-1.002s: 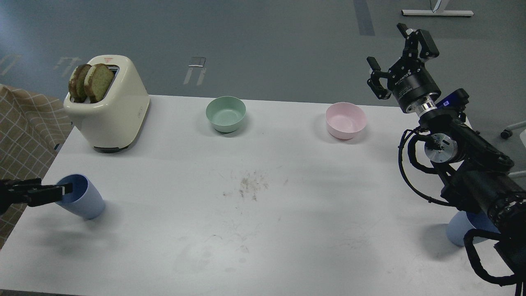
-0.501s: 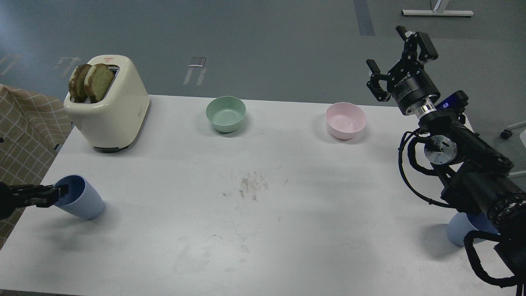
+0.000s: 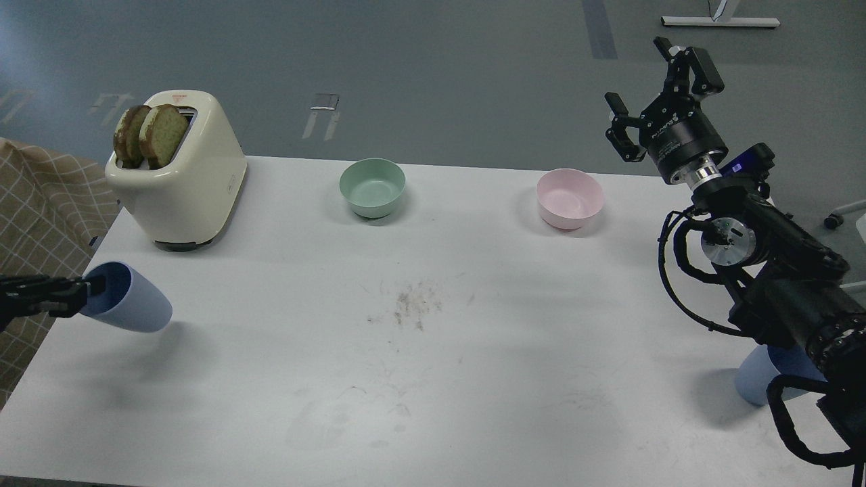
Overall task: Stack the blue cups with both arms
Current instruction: 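Lift the blue cup with the left gripper and carry it to table center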
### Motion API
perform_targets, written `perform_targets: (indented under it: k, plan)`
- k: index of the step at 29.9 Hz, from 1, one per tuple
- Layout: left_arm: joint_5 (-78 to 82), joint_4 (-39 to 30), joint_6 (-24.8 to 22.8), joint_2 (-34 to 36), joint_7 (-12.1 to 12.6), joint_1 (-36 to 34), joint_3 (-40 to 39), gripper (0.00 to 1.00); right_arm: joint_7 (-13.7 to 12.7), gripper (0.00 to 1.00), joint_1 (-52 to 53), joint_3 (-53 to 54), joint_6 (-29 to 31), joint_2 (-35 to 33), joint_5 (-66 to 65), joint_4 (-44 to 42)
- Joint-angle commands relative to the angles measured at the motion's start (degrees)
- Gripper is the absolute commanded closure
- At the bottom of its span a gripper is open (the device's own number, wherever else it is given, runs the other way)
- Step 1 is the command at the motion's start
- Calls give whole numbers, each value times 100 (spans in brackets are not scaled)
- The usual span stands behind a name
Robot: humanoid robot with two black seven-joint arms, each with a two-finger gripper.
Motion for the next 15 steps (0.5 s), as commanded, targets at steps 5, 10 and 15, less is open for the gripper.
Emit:
perform_targets:
  k: [5, 10, 15]
  plan:
    - [677, -896, -768, 198, -1, -2016, -18, 100, -9, 0, 618, -27, 0, -79, -52, 45]
    - [695, -994, -1508, -642, -1, -2871, -18, 100, -9, 0, 1171, -438, 0, -71, -61, -8]
    - [713, -967, -1588, -1392, -1, -3074, -1, 100, -9, 0, 1744, -782, 0, -62, -61, -34]
